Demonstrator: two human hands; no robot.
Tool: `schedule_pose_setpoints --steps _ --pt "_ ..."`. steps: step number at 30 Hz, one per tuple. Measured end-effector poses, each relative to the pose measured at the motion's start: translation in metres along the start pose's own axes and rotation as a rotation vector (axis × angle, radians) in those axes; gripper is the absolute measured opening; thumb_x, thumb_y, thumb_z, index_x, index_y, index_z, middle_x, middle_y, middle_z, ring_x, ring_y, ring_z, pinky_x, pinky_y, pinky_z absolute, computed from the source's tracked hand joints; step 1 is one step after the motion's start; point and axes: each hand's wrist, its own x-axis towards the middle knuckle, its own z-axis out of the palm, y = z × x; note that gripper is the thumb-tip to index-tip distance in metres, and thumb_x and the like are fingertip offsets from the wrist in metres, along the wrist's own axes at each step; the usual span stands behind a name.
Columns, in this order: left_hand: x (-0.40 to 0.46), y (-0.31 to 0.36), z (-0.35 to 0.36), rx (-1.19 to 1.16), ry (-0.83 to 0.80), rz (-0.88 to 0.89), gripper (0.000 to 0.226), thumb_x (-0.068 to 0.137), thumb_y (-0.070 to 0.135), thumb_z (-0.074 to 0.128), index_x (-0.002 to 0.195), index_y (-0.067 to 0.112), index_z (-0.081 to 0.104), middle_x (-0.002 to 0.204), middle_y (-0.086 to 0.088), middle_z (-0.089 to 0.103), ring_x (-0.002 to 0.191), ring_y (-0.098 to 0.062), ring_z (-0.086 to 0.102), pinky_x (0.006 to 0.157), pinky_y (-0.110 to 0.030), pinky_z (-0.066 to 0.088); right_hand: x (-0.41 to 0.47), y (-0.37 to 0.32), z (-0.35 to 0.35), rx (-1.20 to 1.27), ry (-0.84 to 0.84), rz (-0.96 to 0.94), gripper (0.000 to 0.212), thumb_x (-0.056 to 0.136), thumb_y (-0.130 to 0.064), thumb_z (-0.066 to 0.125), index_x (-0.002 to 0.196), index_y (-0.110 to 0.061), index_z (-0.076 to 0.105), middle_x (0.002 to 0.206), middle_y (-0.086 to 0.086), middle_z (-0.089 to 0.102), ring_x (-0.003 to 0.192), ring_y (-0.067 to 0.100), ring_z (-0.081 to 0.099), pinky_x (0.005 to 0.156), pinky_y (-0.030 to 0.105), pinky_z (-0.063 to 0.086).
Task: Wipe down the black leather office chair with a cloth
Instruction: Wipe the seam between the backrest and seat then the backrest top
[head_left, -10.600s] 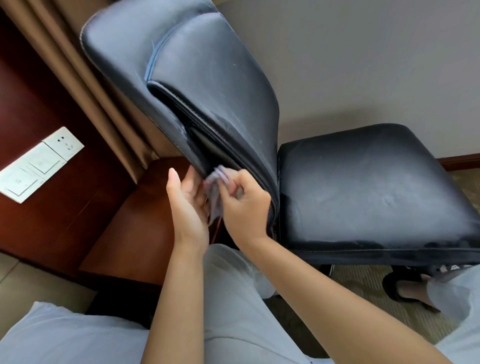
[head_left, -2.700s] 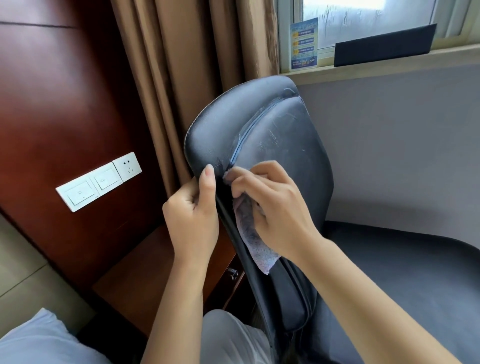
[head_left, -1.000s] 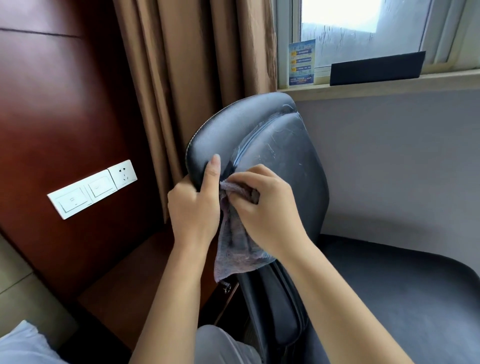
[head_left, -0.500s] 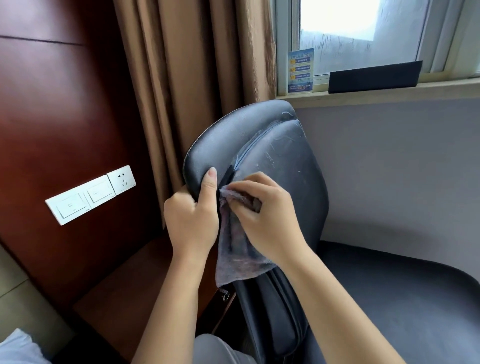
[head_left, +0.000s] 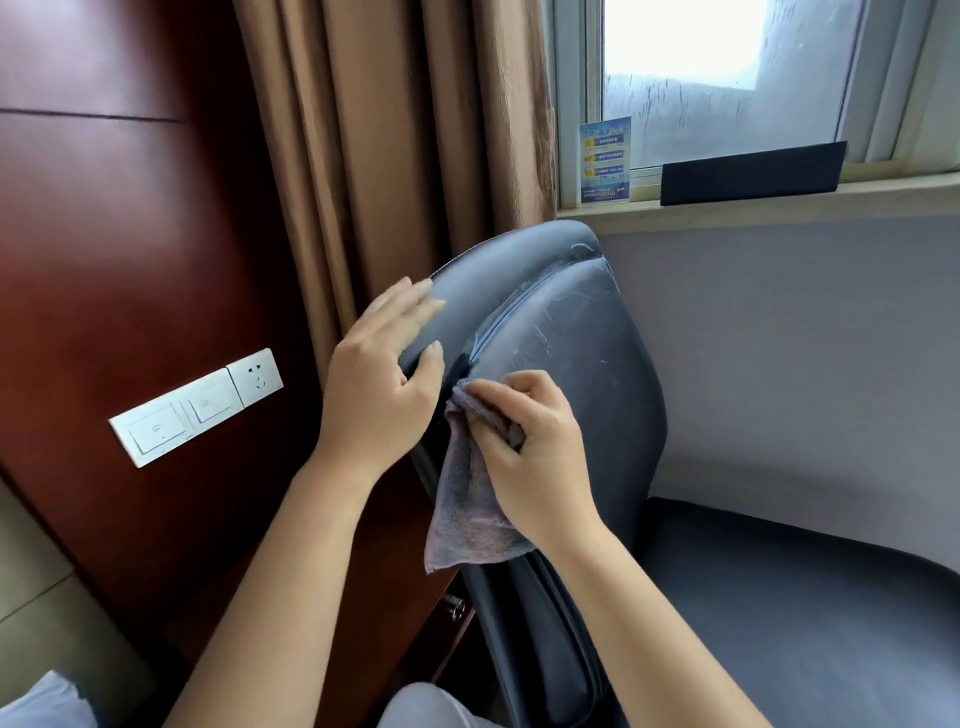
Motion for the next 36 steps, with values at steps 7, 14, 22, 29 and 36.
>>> schedule_pose_setpoints --steps 7,14,22,29,36 --pt "0.0 -0.003 0.004 -0.052 0.041 0.028 0.03 0.082 -0.004 0.056 0.106 0.004 0.07 0.11 0.012 0.06 0.119 -0.002 0.048 0.102 -0.007 0.032 0.04 0.007 0.006 0.043 0.008 0.138 0.011 0.085 -0.027 0.068 0.093 -0.027 0.075 0.089 -0.007 0.061 0.089 0.014 0.059 0.075 0.036 0.051" --pt "-0.002 0.001 0.006 -0.039 0.116 -0.003 0.026 0.081 0.002 0.054 0.097 0.007 0.074 0.1 0.013 0.064 0.114 -0.003 0.053 0.101 -0.013 0.039 0.033 0.003 0.007 -0.029 -0.03 0.086 0.015 0.084 -0.025 0.063 0.094 -0.025 0.075 0.088 -0.007 0.059 0.091 0.019 0.056 0.075 0.03 0.047" --pt "0.004 0.007 0.013 -0.064 0.205 -0.1 0.019 0.08 0.008 0.062 0.093 0.008 0.075 0.093 0.022 0.059 0.106 0.006 0.053 0.094 -0.006 0.039 0.054 0.003 0.005 -0.077 -0.089 0.158 0.016 0.087 -0.027 0.063 0.097 -0.029 0.074 0.093 -0.005 0.058 0.093 0.018 0.056 0.077 0.04 0.05" --pt "0.002 0.006 0.014 -0.075 0.234 -0.097 0.018 0.081 0.006 0.062 0.091 0.01 0.076 0.093 0.02 0.061 0.106 0.004 0.056 0.096 -0.011 0.041 0.017 0.005 -0.001 0.097 -0.167 -0.014 0.016 0.083 -0.025 0.062 0.095 -0.026 0.073 0.09 -0.003 0.057 0.089 0.022 0.057 0.078 0.039 0.048" --pt "0.0 0.007 0.012 -0.111 0.241 -0.1 0.022 0.084 0.003 0.057 0.09 0.013 0.075 0.093 0.019 0.063 0.106 0.002 0.058 0.095 -0.01 0.041 -0.002 -0.005 -0.004 -0.127 -0.15 -0.302 0.021 0.081 -0.021 0.053 0.091 -0.022 0.072 0.087 -0.003 0.052 0.075 0.017 0.046 0.061 0.029 0.042"
